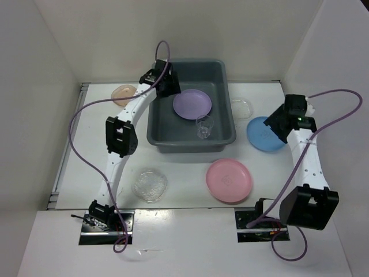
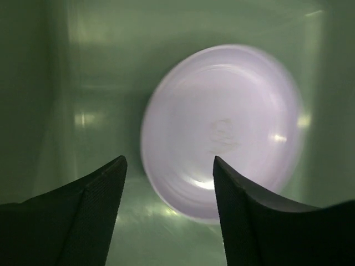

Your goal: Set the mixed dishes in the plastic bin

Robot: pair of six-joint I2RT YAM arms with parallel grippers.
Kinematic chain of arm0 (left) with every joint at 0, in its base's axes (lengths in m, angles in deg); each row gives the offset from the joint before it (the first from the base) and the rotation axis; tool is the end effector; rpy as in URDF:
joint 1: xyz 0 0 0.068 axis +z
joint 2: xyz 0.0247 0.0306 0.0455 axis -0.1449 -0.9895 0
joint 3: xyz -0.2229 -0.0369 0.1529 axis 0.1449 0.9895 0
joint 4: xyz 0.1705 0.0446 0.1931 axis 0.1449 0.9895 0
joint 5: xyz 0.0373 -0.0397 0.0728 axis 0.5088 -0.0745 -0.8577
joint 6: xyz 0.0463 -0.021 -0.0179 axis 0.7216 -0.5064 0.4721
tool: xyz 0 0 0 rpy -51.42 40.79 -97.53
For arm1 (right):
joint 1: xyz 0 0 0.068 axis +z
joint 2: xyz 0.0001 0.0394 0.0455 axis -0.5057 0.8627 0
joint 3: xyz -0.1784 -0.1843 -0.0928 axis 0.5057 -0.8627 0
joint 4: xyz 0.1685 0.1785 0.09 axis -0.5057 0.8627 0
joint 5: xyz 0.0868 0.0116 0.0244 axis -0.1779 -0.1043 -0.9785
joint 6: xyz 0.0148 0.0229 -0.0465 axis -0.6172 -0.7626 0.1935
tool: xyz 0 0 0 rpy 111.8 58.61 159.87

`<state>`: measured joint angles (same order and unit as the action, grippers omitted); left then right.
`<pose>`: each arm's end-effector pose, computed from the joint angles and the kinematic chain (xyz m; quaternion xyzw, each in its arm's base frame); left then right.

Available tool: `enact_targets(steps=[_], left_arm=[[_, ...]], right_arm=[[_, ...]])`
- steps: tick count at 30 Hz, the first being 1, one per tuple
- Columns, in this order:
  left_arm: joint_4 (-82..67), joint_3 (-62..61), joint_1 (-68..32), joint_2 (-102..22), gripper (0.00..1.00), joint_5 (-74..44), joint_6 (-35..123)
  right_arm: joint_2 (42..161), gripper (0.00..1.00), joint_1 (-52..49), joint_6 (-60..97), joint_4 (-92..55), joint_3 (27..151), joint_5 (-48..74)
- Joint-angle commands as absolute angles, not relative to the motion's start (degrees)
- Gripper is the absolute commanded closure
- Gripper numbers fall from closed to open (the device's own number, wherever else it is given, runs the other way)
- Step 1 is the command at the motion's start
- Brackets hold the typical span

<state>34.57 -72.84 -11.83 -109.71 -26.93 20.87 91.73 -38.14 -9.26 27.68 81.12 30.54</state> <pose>0.5316 -0.1928 0.2505 -0.1276 0.8987 -0.1676 0.3846 0.2495 -0.0404 0.3247 0.3670 0.8621 -0.0034 0.3495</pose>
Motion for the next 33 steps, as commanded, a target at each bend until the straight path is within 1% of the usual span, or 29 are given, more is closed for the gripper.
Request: enact_targets(steps=[1,2,4,5,6,8,10,13,14,17,20,22,27,31,33], left_arm=[[31.49,-74.75,-11.71,-98.48,0.28,-23.55,22.06],[30.78,-71.87,-11.71,-94.46,0.27,-21.97,22.06],[29.2,-67.99,-11.71,-90.05,0.27,-20.47,22.67],[28.06,-66.14,-11.71,-85.85,0.25,-20.46,22.67],[28.05,-62.91,-11.71,-83.9,0.25,-19.68,23.2],[27.43,-60.16,-11.71,-78.99,0.24,-19.14,23.99],[26.3,-55.35,-11.71,-76.07,0.22,-17.57,24.78],[23.93,-49.36,-9.87,-70.71,0.21,-12.56,24.78],[23.4,-45.42,-8.56,-68.52,0.2,-10.9,24.09],[21.64,-40.56,-6.62,-65.26,0.2,-5.7,22.77],[21.11,-37.48,-4.86,-64.19,0.2,-3.77,22.76],[21.11,-36.86,-4.85,-64.19,0.2,-3.76,22.76],[20.58,-35.8,-4.33,-64.19,0.2,-3.06,22.76],[20.05,-35.28,-4.33,-64.19,0.2,0.19,21.71],[20.05,-35.28,-4.33,-64.72,0.2,0.19,21.71]], right_arm=[[93.69,0.27,-44.07,-9.09,24.56,79.45,29.11],[94.66,0.28,-46.09,-9.09,24.56,78.66,29.89],[97.55,0.28,-47.06,-9.09,25.25,77.26,32.18],[98.52,0.28,-47.07,-9.09,25.26,76.73,32.88],[99.32,0.28,-47.68,-9.09,25.26,76.2,32.89],[100.47,0.3,-49.0,-9.61,24.12,73.83,33.42],[101.43,0.34,-50.15,-9.61,22.29,71.81,33.42],[102.75,0.36,-51.38,-10.75,20.0,69.7,33.42],[103.36,0.38,-51.38,-11.28,18.6,69.69,32.72],[104.77,0.41,-51.38,-12.69,15.26,68.11,32.71],[105.3,0.45,-51.38,-14.88,11.75,66.97,31.67],[105.3,0.46,-51.38,-16.63,9.89,65.39,30.87],[107.58,0.46,-51.38,-18.92,6.37,64.16,30.17],[107.59,0.46,-51.38,-20.34,1.55,61.7,29.02],[108.11,0.5,-51.38,-20.86,0.92,61.69,29.02]])
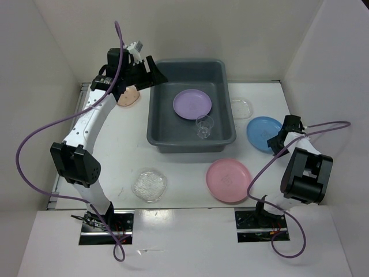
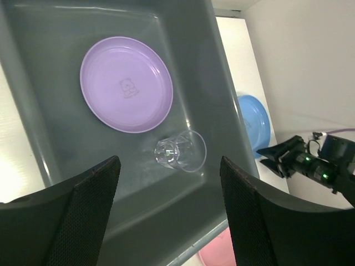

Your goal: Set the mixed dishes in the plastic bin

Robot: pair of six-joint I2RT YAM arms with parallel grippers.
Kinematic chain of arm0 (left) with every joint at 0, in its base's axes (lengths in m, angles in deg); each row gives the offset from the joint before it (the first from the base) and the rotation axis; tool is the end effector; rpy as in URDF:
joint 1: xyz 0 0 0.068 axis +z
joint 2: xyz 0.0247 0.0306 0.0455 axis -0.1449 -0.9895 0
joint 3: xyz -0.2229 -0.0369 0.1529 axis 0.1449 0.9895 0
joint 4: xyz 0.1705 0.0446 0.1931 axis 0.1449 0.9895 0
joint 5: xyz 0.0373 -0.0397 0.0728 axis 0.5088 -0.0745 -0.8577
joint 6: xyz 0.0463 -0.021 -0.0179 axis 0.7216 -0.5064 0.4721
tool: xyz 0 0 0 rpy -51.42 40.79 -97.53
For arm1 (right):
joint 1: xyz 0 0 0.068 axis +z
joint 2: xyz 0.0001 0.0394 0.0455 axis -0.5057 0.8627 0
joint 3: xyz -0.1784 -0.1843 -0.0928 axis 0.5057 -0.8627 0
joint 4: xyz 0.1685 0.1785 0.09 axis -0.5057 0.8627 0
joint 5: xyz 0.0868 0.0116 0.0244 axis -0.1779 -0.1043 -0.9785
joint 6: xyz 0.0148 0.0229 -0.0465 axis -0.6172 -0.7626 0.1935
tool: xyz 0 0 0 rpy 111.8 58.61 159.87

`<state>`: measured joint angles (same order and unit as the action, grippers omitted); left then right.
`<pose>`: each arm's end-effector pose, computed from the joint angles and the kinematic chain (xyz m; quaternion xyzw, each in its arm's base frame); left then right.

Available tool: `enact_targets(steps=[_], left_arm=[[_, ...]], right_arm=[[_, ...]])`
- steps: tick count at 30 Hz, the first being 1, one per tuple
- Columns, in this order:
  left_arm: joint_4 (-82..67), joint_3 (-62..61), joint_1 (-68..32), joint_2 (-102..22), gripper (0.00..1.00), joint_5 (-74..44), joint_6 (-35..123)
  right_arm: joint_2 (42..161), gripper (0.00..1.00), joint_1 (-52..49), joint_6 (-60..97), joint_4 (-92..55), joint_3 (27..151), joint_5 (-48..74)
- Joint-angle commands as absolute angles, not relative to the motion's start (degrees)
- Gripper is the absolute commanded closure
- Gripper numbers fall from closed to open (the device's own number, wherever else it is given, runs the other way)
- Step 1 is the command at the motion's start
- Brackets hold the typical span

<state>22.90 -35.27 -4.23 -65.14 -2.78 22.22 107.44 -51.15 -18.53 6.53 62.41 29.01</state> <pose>0.3924 -0.1002 0.4198 -0.0484 0.8195 -0.3512 0.4502 0.2641 -0.1060 0.1763 0.5339 0.8106 -0.0271 0.2392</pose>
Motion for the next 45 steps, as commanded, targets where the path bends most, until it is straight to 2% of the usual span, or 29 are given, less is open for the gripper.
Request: enact_targets(steps=[1,4,11,13,14,17,19,21,26,31,36,40,45], left_arm=[[20.05,-35.28,-4.33,-64.72,0.2,0.19,21.71],[20.05,-35.8,-4.33,-64.72,0.2,0.19,21.71],[20.05,-35.8,-3.8,-65.24,0.2,0.72,21.18],[20.05,-35.8,-3.8,-65.24,0.2,0.72,21.18],[20.05,-35.8,-3.8,-65.24,0.2,0.72,21.18],[20.05,-35.8,-3.27,-65.24,0.2,0.72,21.18],[20.05,-35.8,-3.27,-65.24,0.2,0.72,21.18],[20.05,-35.8,-3.27,-65.24,0.2,0.72,21.18],[19.52,-34.75,-2.75,-64.19,0.2,0.72,21.18],[19.52,-34.75,-2.75,-63.67,0.2,0.72,20.65],[19.52,-34.23,-2.75,-63.13,0.2,0.72,20.65],[19.0,-33.61,-2.75,-62.08,0.2,0.72,20.65],[19.0,-32.55,-2.75,-60.94,0.2,-1.47,20.65]], right_arm=[[108.11,0.5,-51.38,-20.86,0.22,61.69,29.02],[109.52,0.58,-51.38,-21.39,-0.4,61.69,28.41],[111.19,0.61,-51.38,-21.92,-3.3,61.69,27.18],[111.71,0.64,-51.38,-21.92,-3.92,61.69,26.65],[111.72,0.71,-51.38,-21.92,-4.61,61.69,26.65],[112.24,0.79,-50.85,-21.92,-5.14,61.69,26.65],[112.24,0.87,-50.85,-21.92,-5.15,61.17,26.65],[112.24,1.0,-50.24,-21.92,-5.15,61.16,26.65],[103.04,1.0,-47.25,-24.81,-2.17,61.16,31.82],[85.9,1.0,-46.72,-27.89,3.01,60.64,36.31],[77.8,1.0,-44.8,-28.42,6.28,66.41,36.85],[82.95,1.0,-37.51,-27.63,6.28,76.87,33.96],[102.81,1.0,-26.08,-21.93,8.73,96.71,31.48]])
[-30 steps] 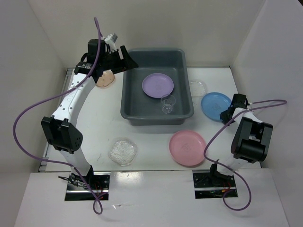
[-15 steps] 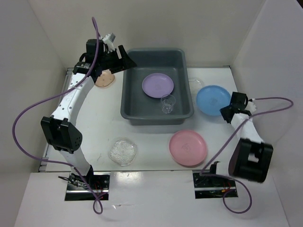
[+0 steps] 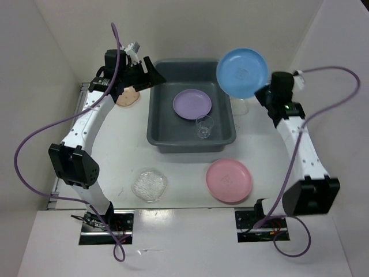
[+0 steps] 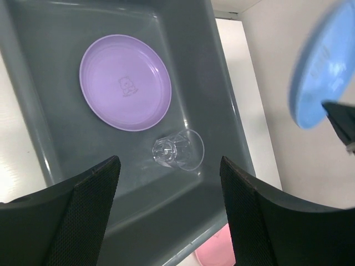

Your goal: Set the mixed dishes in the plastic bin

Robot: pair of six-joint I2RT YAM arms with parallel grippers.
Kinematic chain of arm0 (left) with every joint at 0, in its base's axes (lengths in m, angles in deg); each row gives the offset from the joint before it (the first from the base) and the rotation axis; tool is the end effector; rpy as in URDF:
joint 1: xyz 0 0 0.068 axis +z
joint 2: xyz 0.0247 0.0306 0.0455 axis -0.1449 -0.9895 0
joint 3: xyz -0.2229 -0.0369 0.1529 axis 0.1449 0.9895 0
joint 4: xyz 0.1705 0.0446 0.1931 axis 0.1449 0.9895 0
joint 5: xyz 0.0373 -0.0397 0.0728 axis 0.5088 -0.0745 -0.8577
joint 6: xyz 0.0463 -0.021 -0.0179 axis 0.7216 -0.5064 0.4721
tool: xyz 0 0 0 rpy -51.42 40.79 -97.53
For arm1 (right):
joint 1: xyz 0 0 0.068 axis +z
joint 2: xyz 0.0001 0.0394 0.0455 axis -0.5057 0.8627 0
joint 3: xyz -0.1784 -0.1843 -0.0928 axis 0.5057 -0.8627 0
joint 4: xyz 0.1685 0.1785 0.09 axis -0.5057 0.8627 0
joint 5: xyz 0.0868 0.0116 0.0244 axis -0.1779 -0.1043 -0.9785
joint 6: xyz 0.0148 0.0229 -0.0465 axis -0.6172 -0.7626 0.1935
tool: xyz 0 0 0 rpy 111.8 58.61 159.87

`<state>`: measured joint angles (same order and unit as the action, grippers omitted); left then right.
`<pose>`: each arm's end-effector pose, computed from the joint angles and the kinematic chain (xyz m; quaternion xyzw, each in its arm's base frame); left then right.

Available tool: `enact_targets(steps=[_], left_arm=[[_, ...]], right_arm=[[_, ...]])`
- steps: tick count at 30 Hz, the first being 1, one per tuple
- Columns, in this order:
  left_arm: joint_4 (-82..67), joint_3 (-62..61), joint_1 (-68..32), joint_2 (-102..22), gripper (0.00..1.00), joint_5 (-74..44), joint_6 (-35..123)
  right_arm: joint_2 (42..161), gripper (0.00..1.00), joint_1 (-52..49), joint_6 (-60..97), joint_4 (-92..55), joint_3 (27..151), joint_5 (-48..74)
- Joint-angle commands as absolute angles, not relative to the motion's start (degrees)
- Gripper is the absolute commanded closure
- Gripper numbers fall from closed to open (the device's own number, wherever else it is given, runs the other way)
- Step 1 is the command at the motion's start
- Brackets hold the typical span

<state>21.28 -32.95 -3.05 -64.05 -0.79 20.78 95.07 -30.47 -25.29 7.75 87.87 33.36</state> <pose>0.3909 -0.0926 0.4164 -0.0563 0.8158 -0.3652 0.4449 0.2914 -0.0085 0.3786 0.4167 0.7391 0.1341 0.5120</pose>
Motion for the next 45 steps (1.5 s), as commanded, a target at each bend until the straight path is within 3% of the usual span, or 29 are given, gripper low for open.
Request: enact_targets(steps=[1,13,29,30,32,35,40,44,45], left_arm=[[19.0,-31.94,-2.75,-60.41,0.2,-2.69,20.65],[19.52,-28.33,-1.08,-57.6,0.16,-4.46,21.8],[19.52,-26.66,0.68,-56.98,0.15,-4.46,21.8],[19.52,-26.66,0.68,-56.98,0.15,-4.46,21.8],[19.52,-26.66,0.68,-56.98,0.15,-4.46,21.8],[19.52,-26.66,1.21,-57.51,0.15,-4.46,21.8],[19.0,-26.66,1.73,-58.04,0.15,-3.94,21.8],[18.47,-25.78,2.26,-57.51,0.14,-3.94,21.8],[18.47,-24.39,2.26,-56.99,0.14,-4.46,21.8]], right_arm=[[105.28,1.0,-23.46,-21.13,8.74,99.02,31.48],[140.25,1.0,-14.56,-12.78,20.95,130.41,23.93],[159.87,0.99,-13.5,-11.11,32.81,149.93,26.12],[160.58,0.93,-13.5,-11.11,34.13,152.11,26.73],[162.51,0.7,-12.98,-10.5,35.97,154.84,26.74],[163.04,0.6,-12.97,-10.49,38.18,159.68,27.97],[157.08,0.56,-12.44,-9.44,39.76,162.24,27.97],[143.31,0.5,-12.44,-8.91,33.22,147.08,29.28],[135.0,0.5,-12.44,-8.91,30.47,135.37,29.29]])
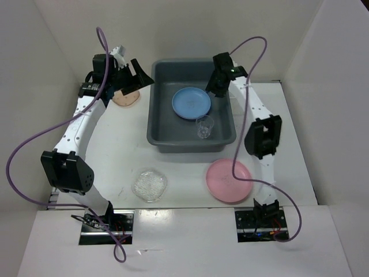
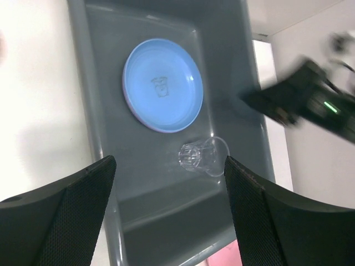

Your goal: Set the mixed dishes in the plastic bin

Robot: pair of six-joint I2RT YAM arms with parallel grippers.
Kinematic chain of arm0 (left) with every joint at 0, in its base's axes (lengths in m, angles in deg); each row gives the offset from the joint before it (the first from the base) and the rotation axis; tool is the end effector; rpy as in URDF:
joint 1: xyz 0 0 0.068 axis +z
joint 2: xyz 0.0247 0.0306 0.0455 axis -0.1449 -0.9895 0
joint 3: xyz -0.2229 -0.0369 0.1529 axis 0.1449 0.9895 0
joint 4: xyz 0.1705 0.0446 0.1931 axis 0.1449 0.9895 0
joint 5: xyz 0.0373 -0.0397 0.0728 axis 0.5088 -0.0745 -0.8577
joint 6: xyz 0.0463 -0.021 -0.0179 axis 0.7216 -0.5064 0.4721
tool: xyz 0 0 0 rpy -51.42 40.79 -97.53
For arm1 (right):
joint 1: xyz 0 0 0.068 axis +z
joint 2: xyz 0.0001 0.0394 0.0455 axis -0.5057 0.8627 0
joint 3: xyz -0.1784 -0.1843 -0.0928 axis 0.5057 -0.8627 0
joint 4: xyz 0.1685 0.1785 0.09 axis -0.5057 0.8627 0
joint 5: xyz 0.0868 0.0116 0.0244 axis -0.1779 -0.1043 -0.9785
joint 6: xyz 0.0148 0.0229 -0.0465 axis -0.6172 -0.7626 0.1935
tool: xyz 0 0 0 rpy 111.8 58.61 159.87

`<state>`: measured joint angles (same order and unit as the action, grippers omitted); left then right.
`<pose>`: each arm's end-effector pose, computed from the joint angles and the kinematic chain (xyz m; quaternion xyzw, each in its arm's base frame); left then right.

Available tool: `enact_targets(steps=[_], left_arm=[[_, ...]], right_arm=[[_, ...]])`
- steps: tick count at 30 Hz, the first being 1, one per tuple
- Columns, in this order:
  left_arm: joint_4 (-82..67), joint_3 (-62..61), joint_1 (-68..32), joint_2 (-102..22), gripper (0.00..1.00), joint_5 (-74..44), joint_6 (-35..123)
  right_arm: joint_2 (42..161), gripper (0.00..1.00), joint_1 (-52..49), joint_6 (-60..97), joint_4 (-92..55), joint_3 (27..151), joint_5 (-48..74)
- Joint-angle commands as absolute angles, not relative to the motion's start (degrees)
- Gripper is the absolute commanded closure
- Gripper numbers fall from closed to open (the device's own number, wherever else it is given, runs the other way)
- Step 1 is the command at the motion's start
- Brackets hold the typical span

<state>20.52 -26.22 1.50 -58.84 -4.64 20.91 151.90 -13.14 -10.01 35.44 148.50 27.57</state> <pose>0.3760 -0.0565 0.4113 -0.1087 0.8167 -0.3211 0.4670 0.4827 0.1450 0.3030 0.1694 0.9248 0.0946 0.3273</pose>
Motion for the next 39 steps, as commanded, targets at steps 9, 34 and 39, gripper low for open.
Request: enact_targets(steps=[9,34,39], left_arm=[[17.41,-21.75,4.11,-56.45,0.13,-4.99,21.8],[16.36,-19.37,5.25,-57.51,0.13,-3.15,21.27],[16.36,-18.84,5.25,-58.56,0.13,-0.87,21.27]], right_arm=[[106.72,0.5,-20.44,-10.4,23.05,87.9,27.6],[113.21,0.4,-22.73,-1.62,43.37,84.72,32.27],[110.67,0.39,-20.63,-3.97,43.36,83.58,30.96]])
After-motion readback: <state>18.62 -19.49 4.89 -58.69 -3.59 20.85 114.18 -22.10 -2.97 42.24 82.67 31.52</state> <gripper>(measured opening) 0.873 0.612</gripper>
